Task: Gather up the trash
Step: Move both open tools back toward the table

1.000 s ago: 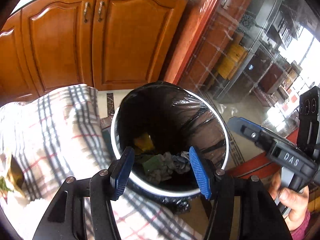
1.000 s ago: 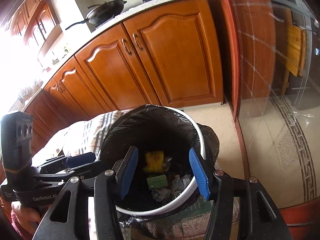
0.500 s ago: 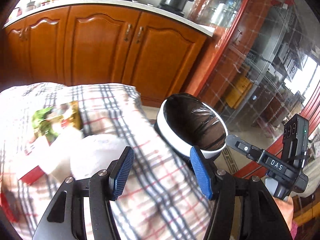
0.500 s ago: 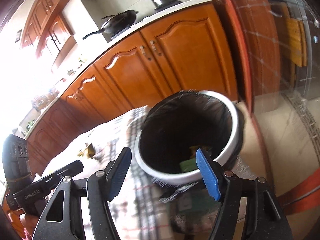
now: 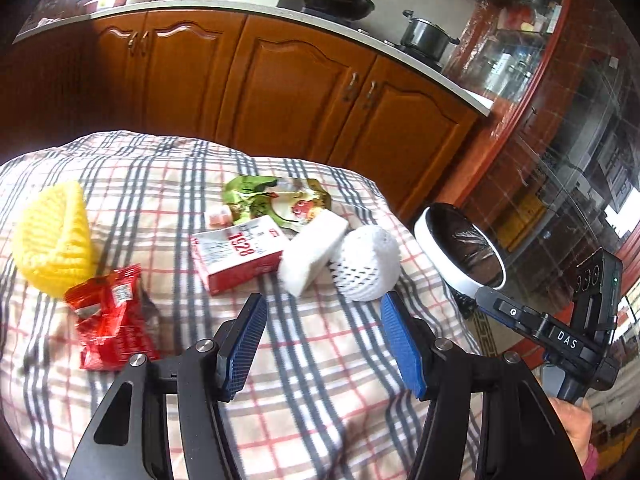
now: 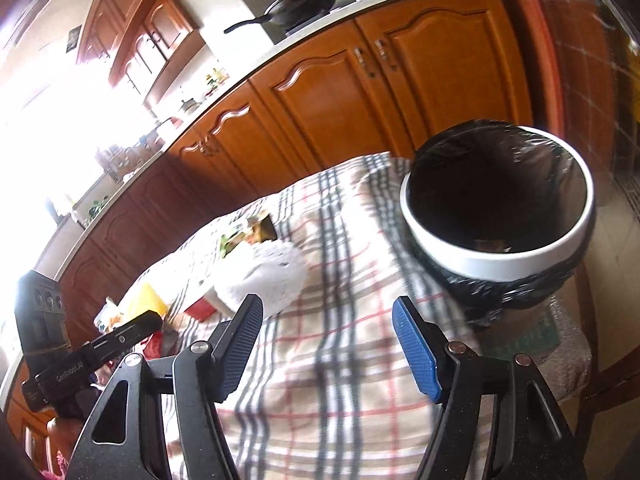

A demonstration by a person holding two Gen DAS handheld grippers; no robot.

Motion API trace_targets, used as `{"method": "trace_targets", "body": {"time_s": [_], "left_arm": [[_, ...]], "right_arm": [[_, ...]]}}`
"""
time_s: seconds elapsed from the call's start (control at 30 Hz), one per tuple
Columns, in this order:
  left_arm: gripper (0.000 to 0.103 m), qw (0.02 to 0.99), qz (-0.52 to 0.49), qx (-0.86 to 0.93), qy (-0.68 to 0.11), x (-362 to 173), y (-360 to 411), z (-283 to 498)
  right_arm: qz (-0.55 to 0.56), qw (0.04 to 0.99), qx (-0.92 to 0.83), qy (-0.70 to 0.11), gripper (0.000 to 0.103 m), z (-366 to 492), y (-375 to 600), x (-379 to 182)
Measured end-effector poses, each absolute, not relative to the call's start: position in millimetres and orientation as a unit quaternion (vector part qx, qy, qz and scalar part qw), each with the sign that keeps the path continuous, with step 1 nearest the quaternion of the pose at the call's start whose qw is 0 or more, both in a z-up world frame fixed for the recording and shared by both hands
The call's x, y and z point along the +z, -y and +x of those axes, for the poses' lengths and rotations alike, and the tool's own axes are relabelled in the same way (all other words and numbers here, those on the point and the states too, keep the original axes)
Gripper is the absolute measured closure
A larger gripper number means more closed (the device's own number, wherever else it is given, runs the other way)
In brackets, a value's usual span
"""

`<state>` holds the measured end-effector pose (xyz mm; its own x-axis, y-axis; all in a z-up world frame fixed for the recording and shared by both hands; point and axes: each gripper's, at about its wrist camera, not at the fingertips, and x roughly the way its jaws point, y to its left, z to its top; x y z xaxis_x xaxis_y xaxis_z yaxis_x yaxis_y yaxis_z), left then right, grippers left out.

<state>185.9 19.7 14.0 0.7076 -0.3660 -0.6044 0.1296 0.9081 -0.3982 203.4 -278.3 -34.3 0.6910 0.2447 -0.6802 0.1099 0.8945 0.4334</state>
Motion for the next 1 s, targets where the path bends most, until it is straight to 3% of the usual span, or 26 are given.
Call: {"method": "trace_targets", "body": {"time_s": [0.77, 1.0], "left_arm": [[0.043, 0.924, -0.218, -0.001, -0.314, 35.3, -142.1, 136.5], [0.044, 0.920, -0.219, 0.054, -0.321, 28.8, -169.0, 165.7]], "right_arm": [[0.158, 0.868, 0.190, -0.431, 0.034, 231.6, 116.7, -47.5], [0.139, 0.853, 0.244, -0.440, 0.043, 252.0, 63.8, -56.5]]}}
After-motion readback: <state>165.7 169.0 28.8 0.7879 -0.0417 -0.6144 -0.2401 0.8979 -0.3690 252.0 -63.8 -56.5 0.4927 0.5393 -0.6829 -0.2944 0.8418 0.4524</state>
